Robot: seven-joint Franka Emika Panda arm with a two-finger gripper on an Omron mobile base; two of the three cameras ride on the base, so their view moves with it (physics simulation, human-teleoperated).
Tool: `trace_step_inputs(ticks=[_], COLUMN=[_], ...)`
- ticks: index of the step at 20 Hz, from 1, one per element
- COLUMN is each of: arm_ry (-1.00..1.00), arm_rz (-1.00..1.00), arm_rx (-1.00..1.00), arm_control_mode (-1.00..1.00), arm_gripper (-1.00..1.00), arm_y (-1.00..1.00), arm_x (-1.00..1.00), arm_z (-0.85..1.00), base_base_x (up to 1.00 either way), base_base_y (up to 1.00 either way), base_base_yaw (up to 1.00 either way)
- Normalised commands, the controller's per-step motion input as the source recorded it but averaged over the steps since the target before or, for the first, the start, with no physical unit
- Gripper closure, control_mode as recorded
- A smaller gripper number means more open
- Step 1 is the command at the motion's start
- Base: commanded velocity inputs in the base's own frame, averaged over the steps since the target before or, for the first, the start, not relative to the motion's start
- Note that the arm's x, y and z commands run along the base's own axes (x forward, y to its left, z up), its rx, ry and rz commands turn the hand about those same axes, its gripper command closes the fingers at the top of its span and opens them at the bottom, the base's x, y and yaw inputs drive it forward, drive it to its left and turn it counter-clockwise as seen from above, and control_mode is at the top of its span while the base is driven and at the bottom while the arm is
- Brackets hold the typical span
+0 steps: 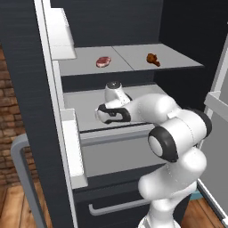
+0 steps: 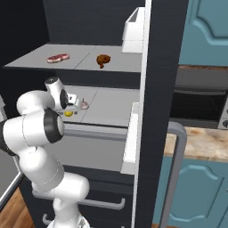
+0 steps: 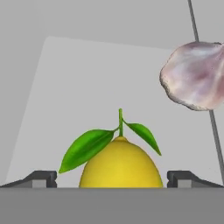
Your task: Gather the lemon and garlic from the fridge and place them on a tray on the dining counter. Then gather the chicken drumstick and steak from the fridge and place them on the other tray.
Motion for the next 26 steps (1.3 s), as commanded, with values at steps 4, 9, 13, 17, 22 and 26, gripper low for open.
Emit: trace_step_inputs(ticks=[4,9,13,17,22,26], arm_ry=[0.00,-0.07,-0.15,-0.10,-0.08,-0.02], arm_rz=[0.00,0.00,0.00,0.00,0.00,-0.07], arm_rx=[-0.03,0.00,0.00,0.00,0.02,0.10], arm_control_mode=[-1.00,-1.00,-1.00,-1.00,-1.00,-1.00], arm_gripper=[1.00,1.00,1.00,1.00,1.00,1.00], arm_y=[0.02,0.02,-0.20,-0.50,-0.52,-0.39], arm_x=[0.00,-0.15,-0.69,-0.65,-0.75,-1.00], arm_z=[-0.29,-0.10,0.12,0.66,0.93,0.83], base_base_x=[0.00,0.00,0.00,0.00,0.00,0.00], base_base_y=[0.00,0.00,0.00,0.00,0.00,0.00], base_base_yaw=[0.00,0.00,0.00,0.00,0.00,0.00])
